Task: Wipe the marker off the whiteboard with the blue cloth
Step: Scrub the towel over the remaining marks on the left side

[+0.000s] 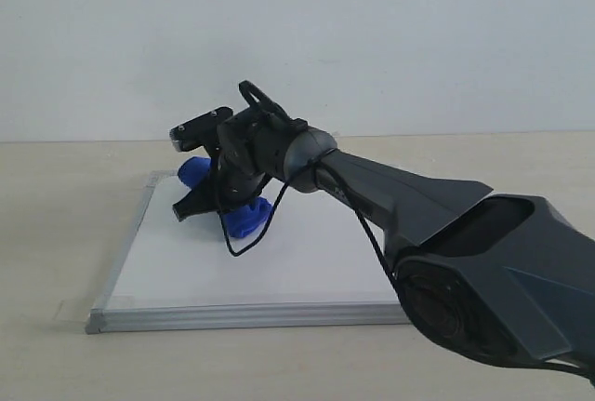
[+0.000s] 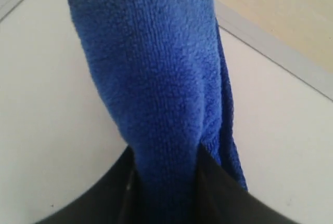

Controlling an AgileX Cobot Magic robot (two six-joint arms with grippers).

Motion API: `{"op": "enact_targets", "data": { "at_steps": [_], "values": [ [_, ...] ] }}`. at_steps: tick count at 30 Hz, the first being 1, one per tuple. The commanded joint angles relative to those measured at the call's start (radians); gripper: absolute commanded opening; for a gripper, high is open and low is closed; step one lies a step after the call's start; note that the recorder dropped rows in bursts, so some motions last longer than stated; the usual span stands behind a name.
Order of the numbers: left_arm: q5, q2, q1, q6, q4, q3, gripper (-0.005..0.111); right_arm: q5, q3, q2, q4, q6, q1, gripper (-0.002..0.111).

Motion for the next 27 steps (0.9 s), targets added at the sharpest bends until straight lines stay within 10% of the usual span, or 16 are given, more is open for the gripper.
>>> {"op": "enact_targets", "data": {
  "at_steps": [1,5,14,27],
  "values": [
    [-0.005,-0.002,-0.002,-0.007,0.005,0.004,0.004,0.042,0.019,0.033,0.161,-0.204,0.038,0.000],
    [-0.005,-0.002,-0.002,-0.007,0.005,0.004,0.004,0.060,0.019,0.031,0.410,-0.454,0.091,0.000],
    [-0.005,-0.002,-0.002,-0.007,0.005,0.004,0.004,0.228,0.019,0.020,-0.280,0.030,0.016,0.000],
    [-0.005,-0.002,-0.002,-0.007,0.005,0.004,0.004,0.425,0.019,-0.079,0.279,-0.364,0.084,0.000]
  ]
}}
